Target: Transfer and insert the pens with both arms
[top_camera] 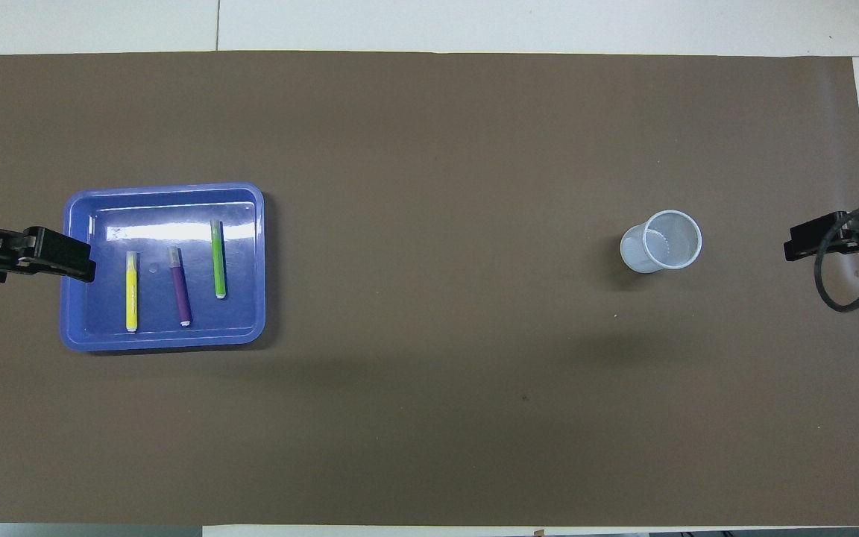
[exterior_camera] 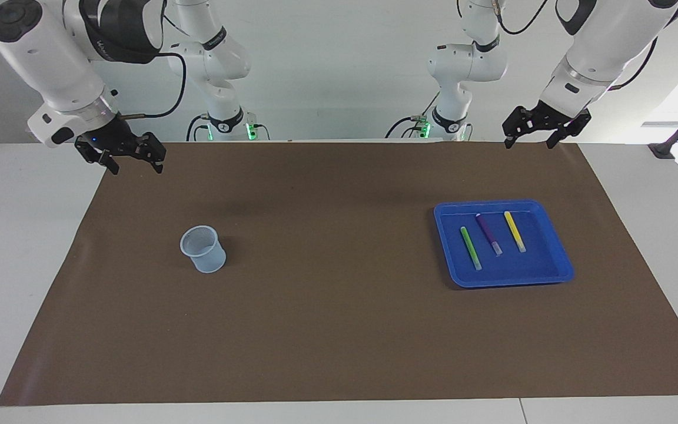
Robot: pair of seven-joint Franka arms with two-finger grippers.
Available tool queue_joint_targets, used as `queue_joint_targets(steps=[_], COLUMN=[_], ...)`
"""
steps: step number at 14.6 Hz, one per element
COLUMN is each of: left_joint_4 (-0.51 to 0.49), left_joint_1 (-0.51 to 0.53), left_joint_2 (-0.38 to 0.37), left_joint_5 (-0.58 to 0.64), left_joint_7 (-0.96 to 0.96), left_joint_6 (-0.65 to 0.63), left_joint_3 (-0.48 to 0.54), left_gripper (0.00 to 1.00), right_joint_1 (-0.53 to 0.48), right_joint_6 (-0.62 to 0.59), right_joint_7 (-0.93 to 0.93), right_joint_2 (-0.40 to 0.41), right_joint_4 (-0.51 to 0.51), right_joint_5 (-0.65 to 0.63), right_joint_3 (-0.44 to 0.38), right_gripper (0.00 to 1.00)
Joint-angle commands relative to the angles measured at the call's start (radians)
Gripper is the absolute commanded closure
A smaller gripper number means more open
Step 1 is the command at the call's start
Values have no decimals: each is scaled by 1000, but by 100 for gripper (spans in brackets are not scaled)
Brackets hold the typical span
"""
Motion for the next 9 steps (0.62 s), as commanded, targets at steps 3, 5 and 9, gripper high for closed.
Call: queue_joint_targets(steps=[3, 5, 9], left_joint_4=[-9, -9, -9], left_joint_1=[-8, -7, -5], left_joint_2=[-11, -11, -11], left_joint_5=[14, 14, 14], left_joint_7=[-7, -9, -9], left_joint_6=[19, 20, 23], left_joint_3=[7, 6, 5], left_gripper=[0, 0, 0], right_joint_1=[-2, -2, -2], right_joint_6=[-9, -9, -9], right_joint_7=[-8, -8, -8], right_joint_2=[-13, -12, -12], right_joint_4=[-11, -9, -11], right_joint_5=[-2, -2, -2], right_joint_3=[0, 0, 0], right_gripper=[0, 0, 0])
